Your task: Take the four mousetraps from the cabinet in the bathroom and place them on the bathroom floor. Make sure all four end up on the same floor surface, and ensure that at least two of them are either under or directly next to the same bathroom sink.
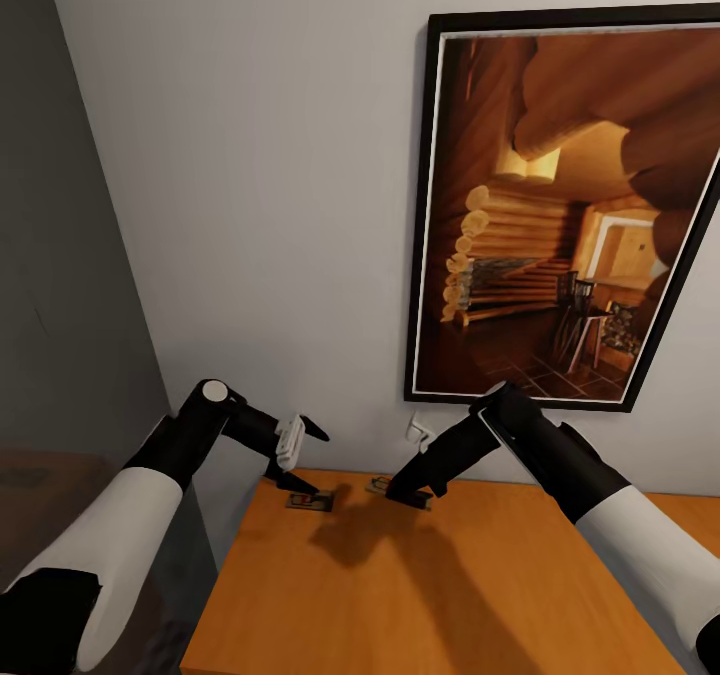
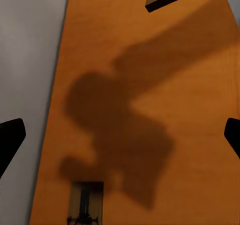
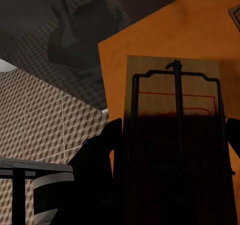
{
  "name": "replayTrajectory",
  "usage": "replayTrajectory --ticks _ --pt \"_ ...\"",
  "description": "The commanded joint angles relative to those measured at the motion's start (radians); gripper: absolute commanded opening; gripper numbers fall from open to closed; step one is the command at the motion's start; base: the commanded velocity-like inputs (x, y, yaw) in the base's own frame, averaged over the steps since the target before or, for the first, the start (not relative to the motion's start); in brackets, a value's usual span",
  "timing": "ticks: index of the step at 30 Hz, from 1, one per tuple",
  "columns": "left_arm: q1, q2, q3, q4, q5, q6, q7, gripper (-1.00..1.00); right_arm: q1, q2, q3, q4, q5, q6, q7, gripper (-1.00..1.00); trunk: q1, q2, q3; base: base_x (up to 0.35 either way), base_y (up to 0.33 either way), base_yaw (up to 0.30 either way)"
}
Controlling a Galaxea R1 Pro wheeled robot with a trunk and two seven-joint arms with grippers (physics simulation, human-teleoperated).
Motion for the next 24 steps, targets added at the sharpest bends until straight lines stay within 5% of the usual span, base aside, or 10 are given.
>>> replayTrajectory --ticks 1,14,24 --pt "0.000 0.000 -0.002 -0.001 -0.001 -0.006 -0.001 1.00 -0.001 0.000 0.000 -0.001 0.007 0.013 0.010 -1.00 0.000 -0.001 -0.001 0.000 0.000 0.000" --pt "0.000 0.014 -0.003 -0.001 -0.008 -0.010 -0.001 1.00 -0.001 0.000 0.000 -0.001 0.007 0.013 0.010 -1.00 0.000 -0.001 -0.001 0.000 0.000 0.000" --pt "0.000 0.014 0.002 -0.001 -0.115 -0.019 -0.001 1.00 -0.001 0.000 0.000 -0.001 0.007 0.013 0.010 -1.00 0.000 -0.001 -0.001 0.000 0.000 0.000"
